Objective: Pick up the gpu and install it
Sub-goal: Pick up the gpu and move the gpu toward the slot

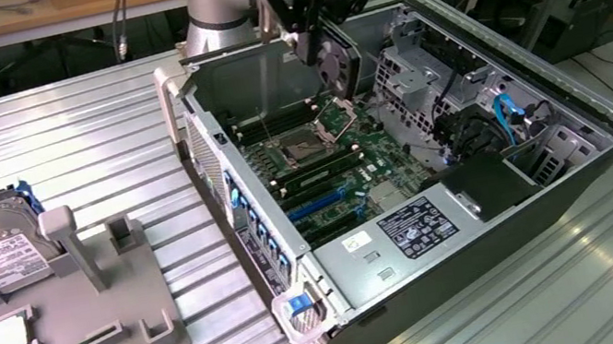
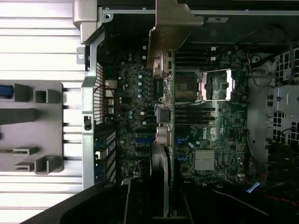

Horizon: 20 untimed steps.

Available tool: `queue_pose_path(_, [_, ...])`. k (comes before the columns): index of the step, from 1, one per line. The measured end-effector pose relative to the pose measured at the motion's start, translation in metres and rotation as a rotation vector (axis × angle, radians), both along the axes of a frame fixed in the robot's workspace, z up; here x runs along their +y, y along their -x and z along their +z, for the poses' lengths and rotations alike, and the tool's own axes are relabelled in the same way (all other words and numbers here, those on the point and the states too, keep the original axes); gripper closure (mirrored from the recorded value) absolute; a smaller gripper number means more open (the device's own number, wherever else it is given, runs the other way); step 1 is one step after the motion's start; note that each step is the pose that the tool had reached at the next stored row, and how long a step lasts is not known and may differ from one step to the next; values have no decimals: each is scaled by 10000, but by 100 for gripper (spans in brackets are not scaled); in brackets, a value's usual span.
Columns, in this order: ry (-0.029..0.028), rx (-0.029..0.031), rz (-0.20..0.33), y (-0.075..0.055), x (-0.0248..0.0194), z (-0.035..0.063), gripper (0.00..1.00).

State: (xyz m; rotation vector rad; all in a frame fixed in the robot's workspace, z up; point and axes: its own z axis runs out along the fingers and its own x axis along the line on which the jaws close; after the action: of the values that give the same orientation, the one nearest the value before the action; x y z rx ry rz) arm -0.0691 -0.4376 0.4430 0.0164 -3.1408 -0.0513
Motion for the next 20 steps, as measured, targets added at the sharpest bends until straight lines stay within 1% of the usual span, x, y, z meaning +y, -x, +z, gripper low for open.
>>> queue_pose_path(3, [0, 0, 54, -106, 17, -2, 72])
queue_pose_path(10, [0, 0, 69, -241, 33, -2, 72])
queue_pose_path(13, [1, 0, 72, -304, 37, -2, 72])
queue_pose_path(14, [0, 0, 71, -351, 39, -2, 72])
queue_pose_path(18, [-1, 0, 72, -449, 40, -3, 72])
queue_pose_path(20, [0, 1, 71, -484, 41, -2, 72])
